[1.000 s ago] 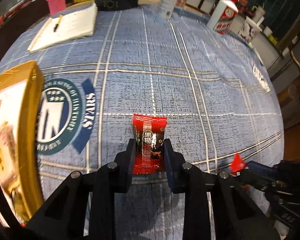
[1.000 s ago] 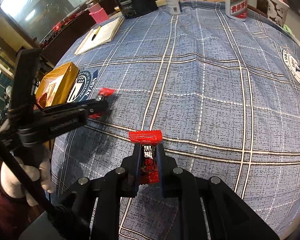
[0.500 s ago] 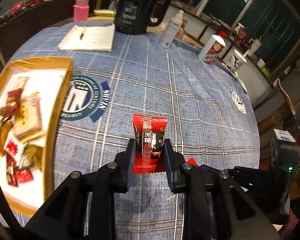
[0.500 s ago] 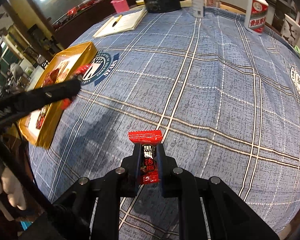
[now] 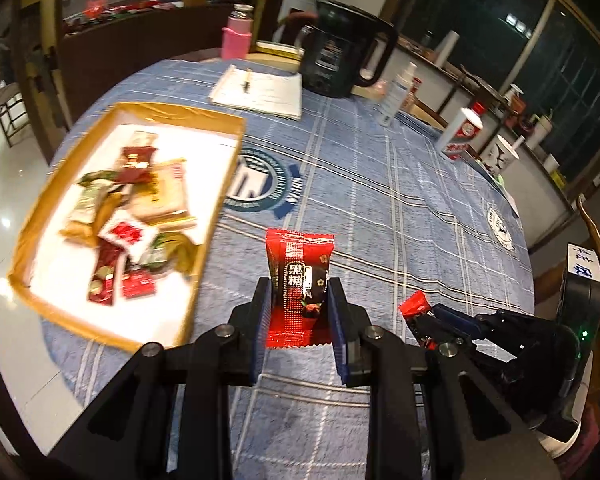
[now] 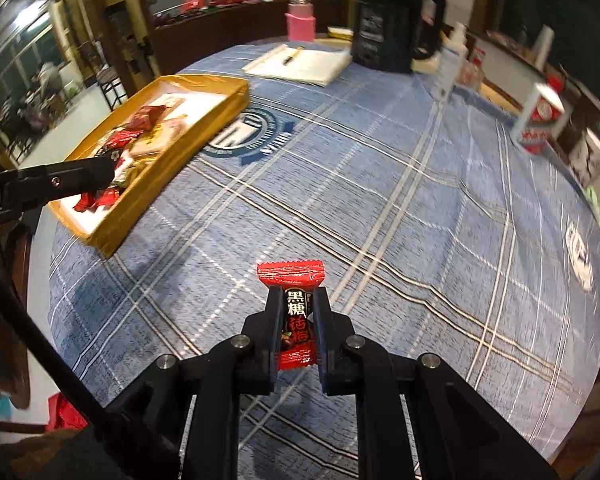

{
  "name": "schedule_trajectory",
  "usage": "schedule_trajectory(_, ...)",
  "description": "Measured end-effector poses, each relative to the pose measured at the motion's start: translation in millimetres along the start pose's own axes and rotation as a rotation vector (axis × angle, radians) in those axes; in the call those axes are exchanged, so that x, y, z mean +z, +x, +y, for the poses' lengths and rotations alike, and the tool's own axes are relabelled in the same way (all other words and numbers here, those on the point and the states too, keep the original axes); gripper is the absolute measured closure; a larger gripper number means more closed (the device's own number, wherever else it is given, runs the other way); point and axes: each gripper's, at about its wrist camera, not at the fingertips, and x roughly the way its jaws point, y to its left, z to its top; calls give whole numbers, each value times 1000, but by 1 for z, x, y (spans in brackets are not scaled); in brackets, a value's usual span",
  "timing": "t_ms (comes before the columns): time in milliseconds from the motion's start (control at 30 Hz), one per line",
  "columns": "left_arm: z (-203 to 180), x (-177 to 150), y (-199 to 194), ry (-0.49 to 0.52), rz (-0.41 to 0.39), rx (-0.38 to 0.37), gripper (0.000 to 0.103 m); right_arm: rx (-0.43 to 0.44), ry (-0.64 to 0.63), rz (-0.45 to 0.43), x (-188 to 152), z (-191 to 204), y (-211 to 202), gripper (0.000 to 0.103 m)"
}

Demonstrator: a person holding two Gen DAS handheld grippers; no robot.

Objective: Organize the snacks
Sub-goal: 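Carry both red candies over the white tray and open both tools to release them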

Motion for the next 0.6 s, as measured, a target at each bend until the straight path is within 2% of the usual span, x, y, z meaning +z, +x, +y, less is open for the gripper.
schedule_trajectory(200, 26, -1, -14, -36, -28, 30, 74, -12, -68, -17, 6, 27, -3, 90)
schedule_trajectory(600, 87, 6, -14, -58, -22, 25, 74, -47, -130, 10, 37, 86, 16, 90)
